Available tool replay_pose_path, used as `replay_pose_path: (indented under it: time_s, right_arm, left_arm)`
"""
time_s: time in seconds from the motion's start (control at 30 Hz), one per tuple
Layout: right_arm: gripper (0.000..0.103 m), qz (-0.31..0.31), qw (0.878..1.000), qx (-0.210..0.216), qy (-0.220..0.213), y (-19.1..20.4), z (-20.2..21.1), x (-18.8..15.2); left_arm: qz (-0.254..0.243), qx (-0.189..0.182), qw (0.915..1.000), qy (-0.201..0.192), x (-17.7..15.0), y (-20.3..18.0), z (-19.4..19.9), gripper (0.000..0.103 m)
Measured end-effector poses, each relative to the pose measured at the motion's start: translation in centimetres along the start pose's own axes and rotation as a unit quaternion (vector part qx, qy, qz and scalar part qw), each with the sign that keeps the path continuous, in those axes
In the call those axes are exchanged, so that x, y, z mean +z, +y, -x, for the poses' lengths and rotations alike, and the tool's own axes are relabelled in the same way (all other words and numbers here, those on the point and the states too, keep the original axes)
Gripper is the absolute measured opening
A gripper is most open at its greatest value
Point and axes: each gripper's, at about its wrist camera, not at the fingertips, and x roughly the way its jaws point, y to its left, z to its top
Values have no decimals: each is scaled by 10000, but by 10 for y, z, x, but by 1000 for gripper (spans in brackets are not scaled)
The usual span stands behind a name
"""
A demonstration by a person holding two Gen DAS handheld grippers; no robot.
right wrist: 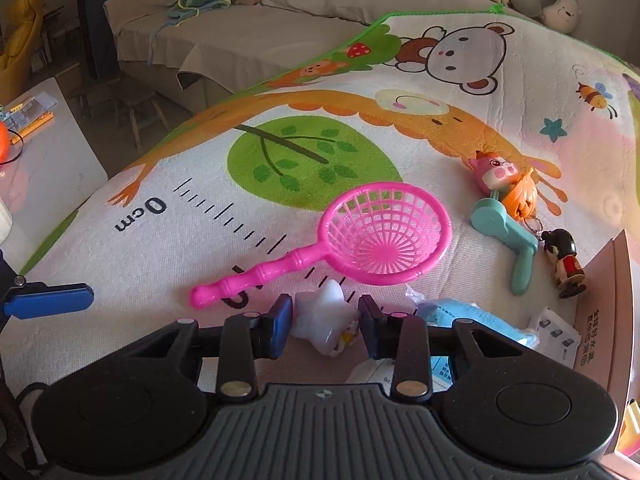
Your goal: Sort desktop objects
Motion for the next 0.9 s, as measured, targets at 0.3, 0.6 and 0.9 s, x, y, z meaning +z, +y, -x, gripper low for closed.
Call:
replay_pose_path:
  time_s: [0.3, 0.6, 0.9]
  right_arm:
    - [35, -436, 9922, 1126, 319, 6, 41, -41]
    - [42, -795, 9904, 1121, -146, -9, 85, -72]
    - [67, -1099, 9902, 133, -851, -47, 115, -81]
  left_arm:
    - [-254, -230, 9993, 134, -15, -13, 11, 103]
    - [-334, -337, 9987, 165, -16, -26, 11, 103]
    - [114, -478, 9984, 297, 2, -27, 1, 91]
